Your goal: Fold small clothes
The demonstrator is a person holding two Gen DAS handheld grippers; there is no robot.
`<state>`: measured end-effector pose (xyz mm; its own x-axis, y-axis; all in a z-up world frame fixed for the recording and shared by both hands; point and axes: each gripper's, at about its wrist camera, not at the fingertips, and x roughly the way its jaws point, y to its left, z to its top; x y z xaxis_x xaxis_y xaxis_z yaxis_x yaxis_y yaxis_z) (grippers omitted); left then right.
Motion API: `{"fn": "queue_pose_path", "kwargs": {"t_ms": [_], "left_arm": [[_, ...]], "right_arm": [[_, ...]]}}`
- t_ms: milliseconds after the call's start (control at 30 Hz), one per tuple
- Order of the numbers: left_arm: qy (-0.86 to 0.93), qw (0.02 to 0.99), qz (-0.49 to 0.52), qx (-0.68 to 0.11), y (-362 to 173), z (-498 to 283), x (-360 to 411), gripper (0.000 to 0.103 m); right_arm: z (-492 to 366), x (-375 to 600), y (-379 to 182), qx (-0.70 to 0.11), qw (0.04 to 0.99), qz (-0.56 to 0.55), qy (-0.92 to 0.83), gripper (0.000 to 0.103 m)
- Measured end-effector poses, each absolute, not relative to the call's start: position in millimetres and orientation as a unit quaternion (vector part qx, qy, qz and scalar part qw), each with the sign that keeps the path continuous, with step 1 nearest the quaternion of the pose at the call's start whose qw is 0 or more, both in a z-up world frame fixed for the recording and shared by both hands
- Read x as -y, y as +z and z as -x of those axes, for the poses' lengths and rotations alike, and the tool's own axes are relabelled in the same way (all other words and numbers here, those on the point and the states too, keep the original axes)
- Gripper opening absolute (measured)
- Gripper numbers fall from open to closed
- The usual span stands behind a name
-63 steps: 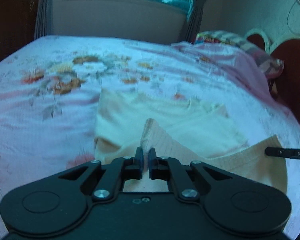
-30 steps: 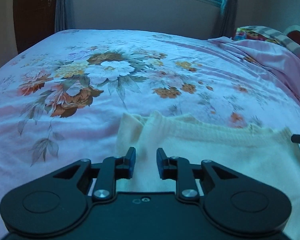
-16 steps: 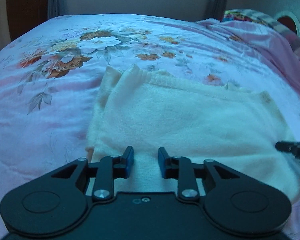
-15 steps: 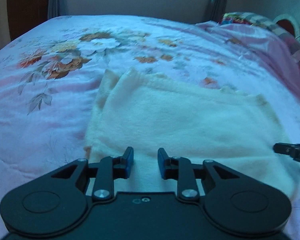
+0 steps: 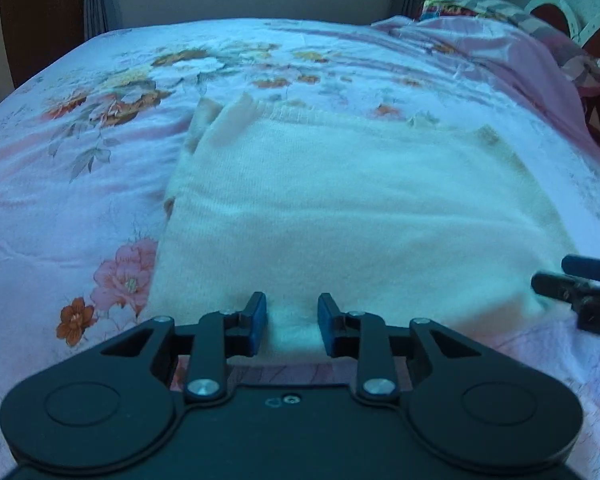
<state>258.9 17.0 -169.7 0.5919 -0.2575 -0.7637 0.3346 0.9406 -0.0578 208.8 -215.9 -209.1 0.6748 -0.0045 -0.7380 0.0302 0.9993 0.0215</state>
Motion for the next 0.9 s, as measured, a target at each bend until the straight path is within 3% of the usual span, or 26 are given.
{"fn": "queue_pose_path", "kwargs": {"t_ms": [333, 500, 733, 800, 900], "left_arm": [[-0.184, 0.895, -0.019, -0.406, -154.3, -255.6, 3.7, 0.026], [-0.183, 0.887, -0.033, -0.422, -176.5, -255.0, 4.7, 0.029], [-0.178, 0.886, -0.019, -0.427, -170.9, -253.4, -6.1, 0.028], [-0.177, 0.884, -0.013, -0.432, -174.0, -255.0, -7.3, 0.028], [-0.174, 0.883, -0.016, -0.435, -169.9, -253.1, -7.0, 0.028]], "right_arm": [[-229.8, 193.2, -192.8, -0.386, 0.921, -0.053, -0.002, 0.055], [-227.6, 163.2, -224.6, -0.415, 0.910, 0.009, 0.016, 0.055], [-211.2, 179.3, -211.3, -0.390, 0.921, -0.007, 0.000, 0.055], [-216.3, 186.3, -225.3, -0.425, 0.905, -0.006, -0.007, 0.055], [-208.5, 192.9, -216.7, -0.417, 0.909, -0.018, -0.002, 0.055]]}}
